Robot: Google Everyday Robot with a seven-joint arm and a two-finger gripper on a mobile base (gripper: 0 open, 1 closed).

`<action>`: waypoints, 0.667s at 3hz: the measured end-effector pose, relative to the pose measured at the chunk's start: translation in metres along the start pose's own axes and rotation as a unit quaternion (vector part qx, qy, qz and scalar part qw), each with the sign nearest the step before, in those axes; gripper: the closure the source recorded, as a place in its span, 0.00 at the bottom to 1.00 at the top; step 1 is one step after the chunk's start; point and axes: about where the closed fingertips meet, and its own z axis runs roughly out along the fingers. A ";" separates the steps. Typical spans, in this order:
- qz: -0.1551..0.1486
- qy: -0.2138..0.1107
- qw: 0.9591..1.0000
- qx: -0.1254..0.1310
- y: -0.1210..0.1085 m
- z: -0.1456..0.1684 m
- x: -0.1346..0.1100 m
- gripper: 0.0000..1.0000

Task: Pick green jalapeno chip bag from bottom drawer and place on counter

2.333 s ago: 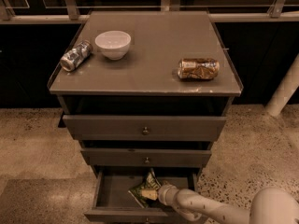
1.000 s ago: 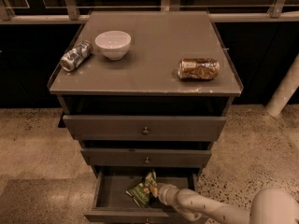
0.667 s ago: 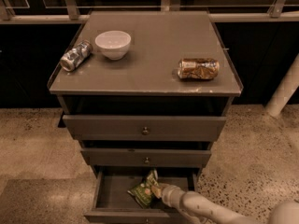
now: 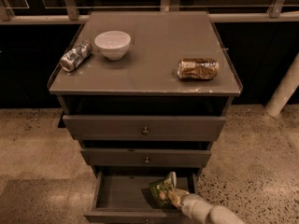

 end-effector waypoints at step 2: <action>-0.003 0.008 0.999 -0.039 0.021 -0.046 -0.022 1.00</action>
Offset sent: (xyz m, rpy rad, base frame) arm -0.0185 -0.0136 0.0410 0.0301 0.0011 0.0397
